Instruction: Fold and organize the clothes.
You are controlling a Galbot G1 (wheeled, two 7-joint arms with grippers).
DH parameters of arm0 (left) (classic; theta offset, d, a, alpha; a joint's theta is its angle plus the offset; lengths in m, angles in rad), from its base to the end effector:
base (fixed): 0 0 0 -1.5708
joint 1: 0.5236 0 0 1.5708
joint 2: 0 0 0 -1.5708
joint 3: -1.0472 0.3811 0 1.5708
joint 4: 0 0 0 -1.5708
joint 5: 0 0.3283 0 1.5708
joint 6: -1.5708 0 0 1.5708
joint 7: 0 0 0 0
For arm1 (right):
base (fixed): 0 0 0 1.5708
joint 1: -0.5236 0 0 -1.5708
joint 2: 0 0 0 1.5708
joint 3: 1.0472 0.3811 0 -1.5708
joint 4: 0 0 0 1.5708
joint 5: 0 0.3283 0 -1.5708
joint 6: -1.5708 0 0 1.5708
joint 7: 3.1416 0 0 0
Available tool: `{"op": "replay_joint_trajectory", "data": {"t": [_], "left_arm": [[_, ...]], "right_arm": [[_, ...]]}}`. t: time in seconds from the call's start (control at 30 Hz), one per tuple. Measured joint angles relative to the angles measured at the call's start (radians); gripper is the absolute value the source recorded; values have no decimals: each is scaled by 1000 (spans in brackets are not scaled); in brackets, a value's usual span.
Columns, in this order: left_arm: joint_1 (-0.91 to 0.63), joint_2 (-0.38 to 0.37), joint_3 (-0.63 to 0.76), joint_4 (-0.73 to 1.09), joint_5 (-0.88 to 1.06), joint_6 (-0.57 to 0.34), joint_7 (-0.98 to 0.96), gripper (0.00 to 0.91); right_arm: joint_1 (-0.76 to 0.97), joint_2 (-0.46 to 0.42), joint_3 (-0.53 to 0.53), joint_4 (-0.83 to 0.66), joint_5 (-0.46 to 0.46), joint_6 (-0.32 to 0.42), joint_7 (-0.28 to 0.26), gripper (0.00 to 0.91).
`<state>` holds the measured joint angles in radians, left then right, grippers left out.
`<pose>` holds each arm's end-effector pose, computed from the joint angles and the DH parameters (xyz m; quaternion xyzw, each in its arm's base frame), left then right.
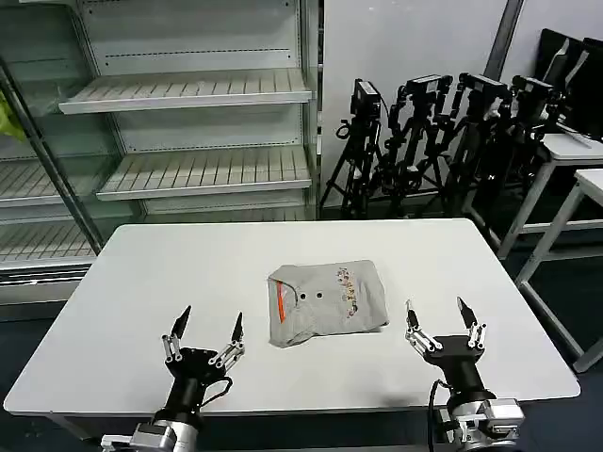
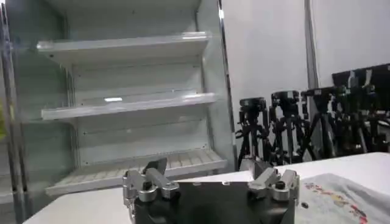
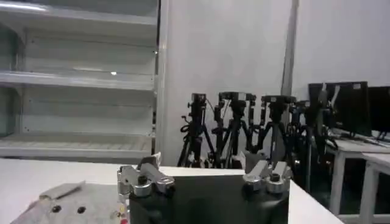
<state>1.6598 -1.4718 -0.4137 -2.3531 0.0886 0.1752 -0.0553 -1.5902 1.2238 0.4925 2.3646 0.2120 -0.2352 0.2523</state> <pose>0.1023 -0.0106 -0.2570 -0.0382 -0.9979 -0.0526 0.0007 0.1243 -0.0433 -0.2393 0.0019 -0.9993 0.0379 0.0044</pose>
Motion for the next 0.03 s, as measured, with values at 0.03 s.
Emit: {"op": "replay_joint_trajectory", "data": {"t": [0.03], "left_arm": [[2,0,0,-1,1,0,0,907]], "right_arm": [[1,1,1,2,0,-2,0,907]]}}
